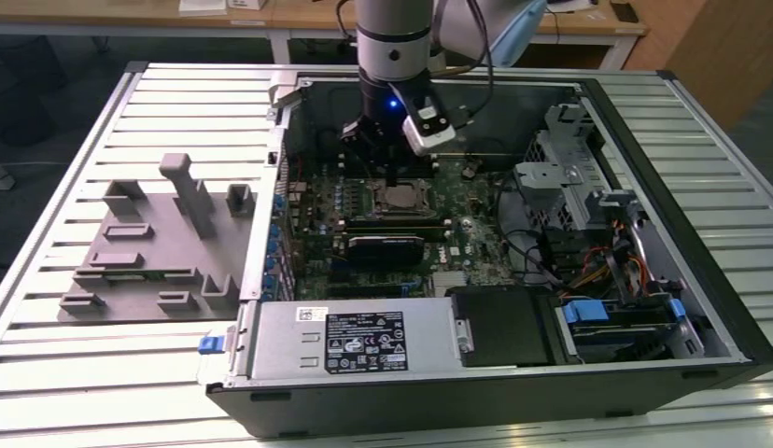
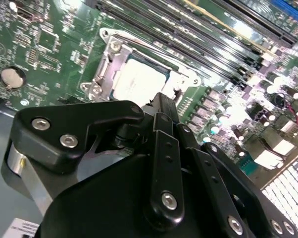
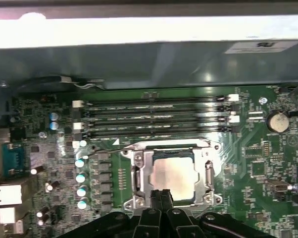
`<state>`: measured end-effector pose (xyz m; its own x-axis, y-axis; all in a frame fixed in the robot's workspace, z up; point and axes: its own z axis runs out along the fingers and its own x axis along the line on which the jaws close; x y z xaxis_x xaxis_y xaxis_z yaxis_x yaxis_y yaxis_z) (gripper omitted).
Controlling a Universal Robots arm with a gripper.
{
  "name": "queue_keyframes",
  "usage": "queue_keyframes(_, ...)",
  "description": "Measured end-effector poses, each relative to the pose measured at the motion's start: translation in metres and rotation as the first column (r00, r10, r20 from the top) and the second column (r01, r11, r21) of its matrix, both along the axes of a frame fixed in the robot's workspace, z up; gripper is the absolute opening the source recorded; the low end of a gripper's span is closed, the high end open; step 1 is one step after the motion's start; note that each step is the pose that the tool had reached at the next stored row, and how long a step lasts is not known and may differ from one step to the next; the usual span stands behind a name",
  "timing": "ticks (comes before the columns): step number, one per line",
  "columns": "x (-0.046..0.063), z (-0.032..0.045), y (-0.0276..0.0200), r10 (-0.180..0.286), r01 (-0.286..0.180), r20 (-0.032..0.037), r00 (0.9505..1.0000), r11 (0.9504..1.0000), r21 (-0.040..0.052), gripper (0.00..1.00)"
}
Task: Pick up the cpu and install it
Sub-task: 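Close the cpu cover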
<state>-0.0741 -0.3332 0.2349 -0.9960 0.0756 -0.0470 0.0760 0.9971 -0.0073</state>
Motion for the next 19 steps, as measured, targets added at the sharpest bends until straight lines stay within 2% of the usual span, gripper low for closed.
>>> queue_keyframes(8, 0.017, 0.0, 0.0, 0.0, 0.0, 0.0, 1.0, 1.0, 0.0, 0.11)
queue_keyframes(11, 0.018, 0.0007, 0.0, 0.0, 0.0, -0.0001, 1.0, 1.0, -0.0001, 0.11)
queue_keyframes(17, 0.018, 0.0087, 0.0, 0.0, 0.0, 0.0, 1.0, 1.0, 0.0, 0.11)
queue_keyframes(19, 0.018, 0.0089, 0.0, 0.0, 0.0, 0.0001, 1.0, 1.0, 0.0002, 0.11)
